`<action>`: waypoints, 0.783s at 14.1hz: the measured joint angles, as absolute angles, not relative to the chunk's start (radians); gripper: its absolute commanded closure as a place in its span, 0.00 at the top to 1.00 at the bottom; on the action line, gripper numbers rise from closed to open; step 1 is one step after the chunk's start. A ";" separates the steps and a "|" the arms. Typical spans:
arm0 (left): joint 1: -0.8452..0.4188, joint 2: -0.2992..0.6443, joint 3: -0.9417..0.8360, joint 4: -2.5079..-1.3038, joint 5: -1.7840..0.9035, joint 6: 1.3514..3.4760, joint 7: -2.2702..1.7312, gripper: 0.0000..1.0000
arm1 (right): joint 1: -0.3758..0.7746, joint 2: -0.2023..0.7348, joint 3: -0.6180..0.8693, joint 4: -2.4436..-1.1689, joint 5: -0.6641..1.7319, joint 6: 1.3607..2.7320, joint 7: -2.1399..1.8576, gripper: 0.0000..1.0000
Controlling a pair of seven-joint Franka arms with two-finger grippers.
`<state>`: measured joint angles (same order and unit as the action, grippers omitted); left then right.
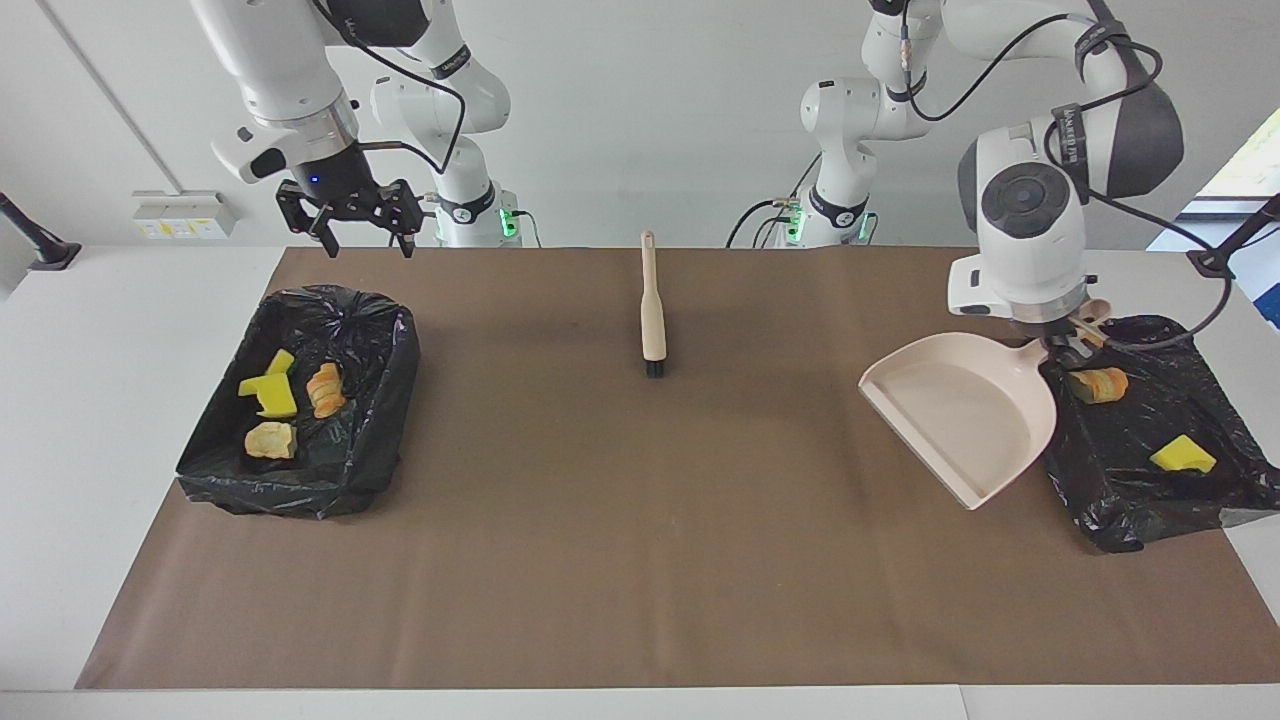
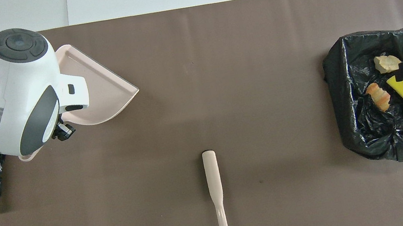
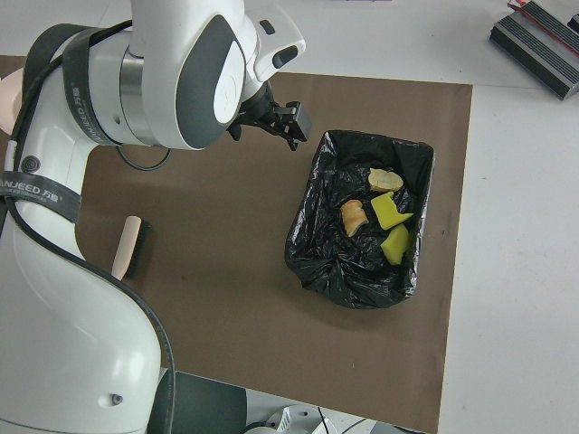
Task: Sweep and dump trash in bin
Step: 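Bring the empty dustpan back and set it on the table with the left gripper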
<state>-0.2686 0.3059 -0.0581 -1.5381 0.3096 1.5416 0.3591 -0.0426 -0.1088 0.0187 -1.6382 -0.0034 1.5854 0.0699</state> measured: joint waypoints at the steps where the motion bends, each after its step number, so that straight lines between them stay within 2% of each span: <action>1: -0.291 0.329 -0.058 -1.510 0.261 1.537 0.270 0.00 | -0.043 -0.108 0.019 -1.638 -0.003 1.579 0.070 1.00; 6: -0.421 0.462 -0.058 -1.345 0.041 1.539 -0.226 0.00 | -0.044 -0.105 0.022 -1.639 -0.003 1.563 0.070 1.00; 11: -0.514 0.621 -0.057 -1.200 -0.025 1.588 -0.515 0.00 | -0.051 -0.105 0.021 -1.639 -0.003 1.562 0.070 1.00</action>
<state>-0.5136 0.6206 -0.0571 -1.2003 -0.0250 1.5878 -0.5145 -0.0515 -0.1049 0.0209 -1.6386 -0.0034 1.5617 0.0699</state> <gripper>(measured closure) 0.674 0.000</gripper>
